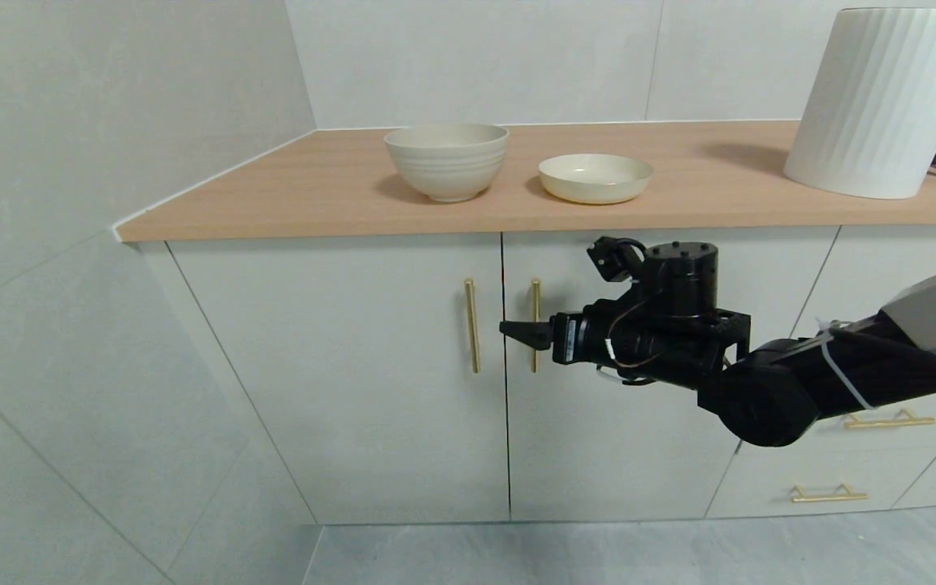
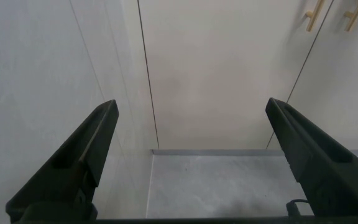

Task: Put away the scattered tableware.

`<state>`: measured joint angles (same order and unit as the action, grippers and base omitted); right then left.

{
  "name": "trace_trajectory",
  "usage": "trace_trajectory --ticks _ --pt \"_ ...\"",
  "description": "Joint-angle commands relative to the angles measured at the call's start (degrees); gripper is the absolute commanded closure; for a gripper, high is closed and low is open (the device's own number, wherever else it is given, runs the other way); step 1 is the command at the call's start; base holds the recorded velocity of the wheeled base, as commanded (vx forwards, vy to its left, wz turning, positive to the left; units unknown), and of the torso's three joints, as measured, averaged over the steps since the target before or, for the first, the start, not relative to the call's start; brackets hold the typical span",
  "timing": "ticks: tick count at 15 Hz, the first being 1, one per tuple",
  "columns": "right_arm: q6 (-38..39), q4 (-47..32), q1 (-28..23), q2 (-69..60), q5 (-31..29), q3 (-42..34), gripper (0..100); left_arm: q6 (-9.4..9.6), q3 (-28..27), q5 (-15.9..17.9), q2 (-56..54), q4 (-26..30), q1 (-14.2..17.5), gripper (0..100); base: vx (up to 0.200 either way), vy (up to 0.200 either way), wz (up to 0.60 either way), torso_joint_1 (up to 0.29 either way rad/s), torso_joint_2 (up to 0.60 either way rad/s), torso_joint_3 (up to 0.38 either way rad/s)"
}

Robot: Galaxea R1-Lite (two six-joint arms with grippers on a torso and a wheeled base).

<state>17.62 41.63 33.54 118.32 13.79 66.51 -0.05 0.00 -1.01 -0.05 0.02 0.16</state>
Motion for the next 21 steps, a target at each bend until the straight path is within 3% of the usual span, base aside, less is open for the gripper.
trace_trajectory --ticks 1,7,14,20,21 --pt "0.2 1.1 1.4 2.3 -0.2 0.1 0 0.05 0.0 0.0 0.0 0.0 0.0 0 0.000 0.000 0.00 0.000 0.00 0.000" --pt "2.8 8.4 2.9 5.3 -0.3 0.1 0 0.05 0.0 0.0 0.0 0.0 0.0 0 0.000 0.000 0.00 0.000 0.00 0.000" --pt "6.5 8.9 3.9 3.8 0.0 -0.5 0 -0.04 0.0 0.0 0.0 0.1 0.0 0 0.000 0.000 0.00 0.000 0.00 0.000" --pt "6.9 8.6 5.8 -3.5 3.2 -8.3 0 -0.04 0.0 0.0 0.0 0.0 0.0 0 0.000 0.000 0.00 0.000 0.00 0.000" --pt "6.9 8.8 6.0 -7.1 3.3 -12.5 0 -0.04 0.0 0.0 0.0 0.1 0.0 0 0.000 0.000 0.00 0.000 0.00 0.000"
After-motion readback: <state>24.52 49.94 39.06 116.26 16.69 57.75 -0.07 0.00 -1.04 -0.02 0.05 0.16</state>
